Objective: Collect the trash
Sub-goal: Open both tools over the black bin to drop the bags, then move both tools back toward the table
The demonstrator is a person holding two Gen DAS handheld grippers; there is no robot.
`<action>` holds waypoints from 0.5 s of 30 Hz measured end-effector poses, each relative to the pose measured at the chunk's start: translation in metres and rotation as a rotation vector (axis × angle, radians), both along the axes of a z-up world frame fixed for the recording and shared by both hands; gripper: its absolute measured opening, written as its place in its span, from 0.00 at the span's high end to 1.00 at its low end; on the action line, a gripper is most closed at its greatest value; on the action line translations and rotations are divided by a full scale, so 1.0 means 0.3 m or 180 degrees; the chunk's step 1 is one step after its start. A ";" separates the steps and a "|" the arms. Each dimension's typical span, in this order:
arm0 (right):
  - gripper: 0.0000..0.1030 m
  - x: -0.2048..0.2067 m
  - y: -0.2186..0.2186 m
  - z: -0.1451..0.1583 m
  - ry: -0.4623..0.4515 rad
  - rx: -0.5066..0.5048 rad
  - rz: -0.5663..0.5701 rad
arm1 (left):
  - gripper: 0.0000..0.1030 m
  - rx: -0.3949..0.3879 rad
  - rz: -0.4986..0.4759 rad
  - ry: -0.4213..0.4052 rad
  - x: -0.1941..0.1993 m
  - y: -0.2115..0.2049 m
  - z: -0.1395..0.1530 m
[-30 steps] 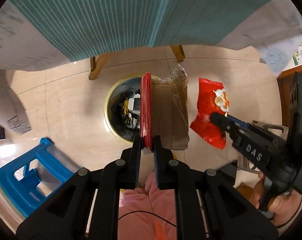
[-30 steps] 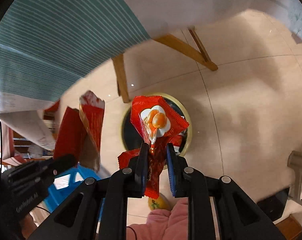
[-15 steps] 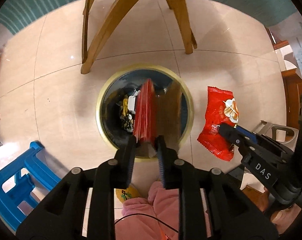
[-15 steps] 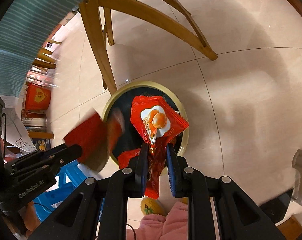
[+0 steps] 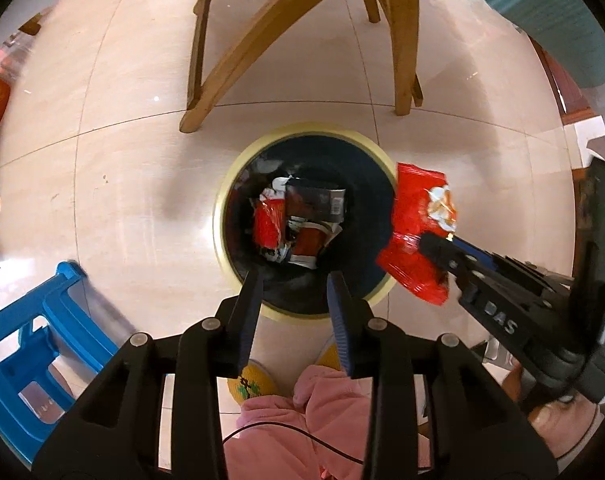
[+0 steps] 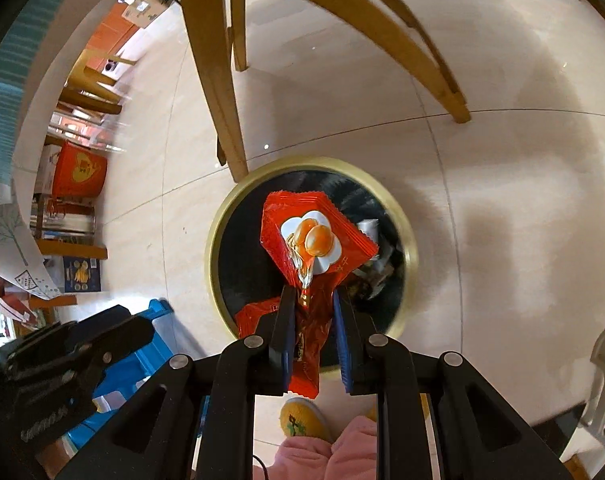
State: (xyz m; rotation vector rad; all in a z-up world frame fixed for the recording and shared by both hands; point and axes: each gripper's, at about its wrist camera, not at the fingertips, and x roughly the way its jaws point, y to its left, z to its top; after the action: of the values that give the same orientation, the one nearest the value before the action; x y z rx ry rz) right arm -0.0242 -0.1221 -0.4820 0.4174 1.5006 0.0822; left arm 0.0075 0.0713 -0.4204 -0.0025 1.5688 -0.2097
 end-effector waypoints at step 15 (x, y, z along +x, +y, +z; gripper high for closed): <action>0.33 0.026 0.047 0.065 -0.0129 0.0030 -0.0004 | 0.71 0.0099 0.0233 -0.0181 -0.026 0.068 0.080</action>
State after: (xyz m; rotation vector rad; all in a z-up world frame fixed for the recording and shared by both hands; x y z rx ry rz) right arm -0.0165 -0.1081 -0.4626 0.4219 1.4604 0.0963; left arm -0.0004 0.0916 -0.3965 -0.0292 1.5123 -0.1267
